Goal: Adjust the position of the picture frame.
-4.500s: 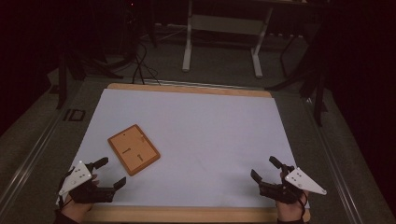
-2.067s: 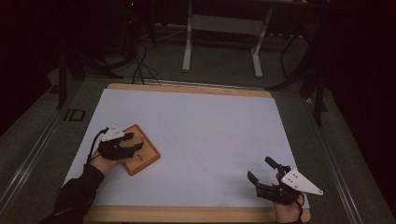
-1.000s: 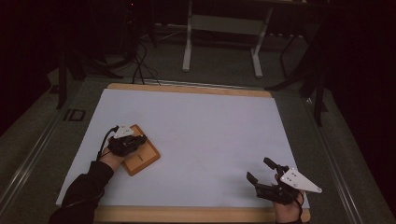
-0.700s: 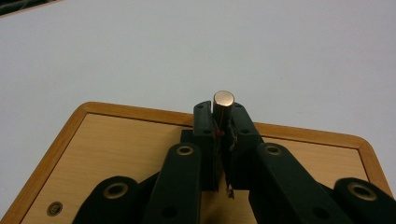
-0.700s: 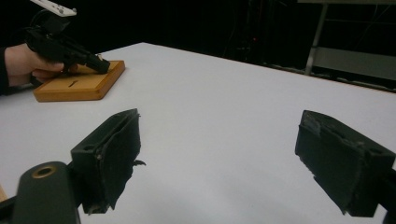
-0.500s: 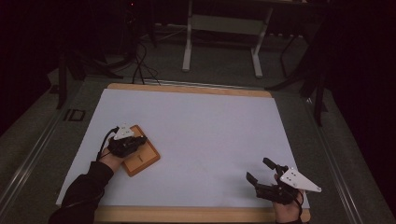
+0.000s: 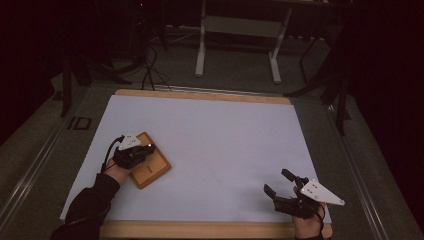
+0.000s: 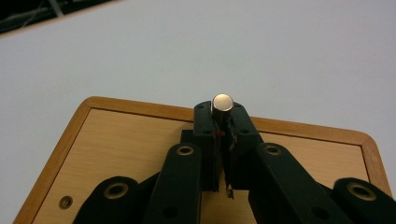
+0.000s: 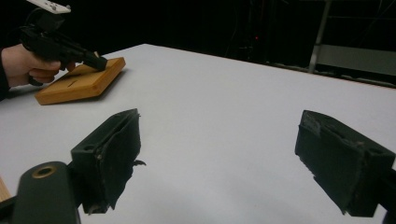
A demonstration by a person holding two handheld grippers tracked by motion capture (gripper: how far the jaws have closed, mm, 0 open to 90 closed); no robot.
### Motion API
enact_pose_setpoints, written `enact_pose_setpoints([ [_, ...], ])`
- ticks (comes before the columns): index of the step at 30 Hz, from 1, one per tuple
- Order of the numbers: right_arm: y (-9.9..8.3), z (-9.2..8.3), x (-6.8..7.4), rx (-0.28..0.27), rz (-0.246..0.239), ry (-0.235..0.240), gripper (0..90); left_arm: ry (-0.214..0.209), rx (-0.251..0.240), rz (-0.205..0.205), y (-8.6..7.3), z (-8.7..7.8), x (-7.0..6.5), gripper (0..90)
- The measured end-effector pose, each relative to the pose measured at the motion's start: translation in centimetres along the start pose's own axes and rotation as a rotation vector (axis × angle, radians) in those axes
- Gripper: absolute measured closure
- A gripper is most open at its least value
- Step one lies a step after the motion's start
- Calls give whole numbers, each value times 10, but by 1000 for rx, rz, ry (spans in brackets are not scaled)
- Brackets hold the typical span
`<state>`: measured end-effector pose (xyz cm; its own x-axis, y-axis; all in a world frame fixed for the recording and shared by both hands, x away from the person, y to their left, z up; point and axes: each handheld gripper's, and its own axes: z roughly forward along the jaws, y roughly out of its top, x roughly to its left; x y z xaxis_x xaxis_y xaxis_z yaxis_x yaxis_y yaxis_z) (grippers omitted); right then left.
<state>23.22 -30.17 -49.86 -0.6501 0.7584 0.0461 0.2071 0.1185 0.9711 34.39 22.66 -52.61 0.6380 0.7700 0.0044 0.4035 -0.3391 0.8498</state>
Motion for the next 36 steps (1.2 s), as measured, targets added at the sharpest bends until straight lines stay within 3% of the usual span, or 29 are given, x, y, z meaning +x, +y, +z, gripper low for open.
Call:
enact_pose_setpoints([
  [12, 0, 0, 0, 4, 9, 0, 139, -2, -36, -10, 12, -11, -3, 852],
  [17, -1, 1, 0, 5, 7, 3, 139, -41, -46, 15, 20, -13, -8, 852],
  [28, 0, 1, -1, 4, 9, 2, 139, -108, -91, 32, 43, -13, -25, 852],
  [36, 0, 0, -1, 0, 10, 1, 140, -142, -91, 68, 63, -2, -43, 852],
])
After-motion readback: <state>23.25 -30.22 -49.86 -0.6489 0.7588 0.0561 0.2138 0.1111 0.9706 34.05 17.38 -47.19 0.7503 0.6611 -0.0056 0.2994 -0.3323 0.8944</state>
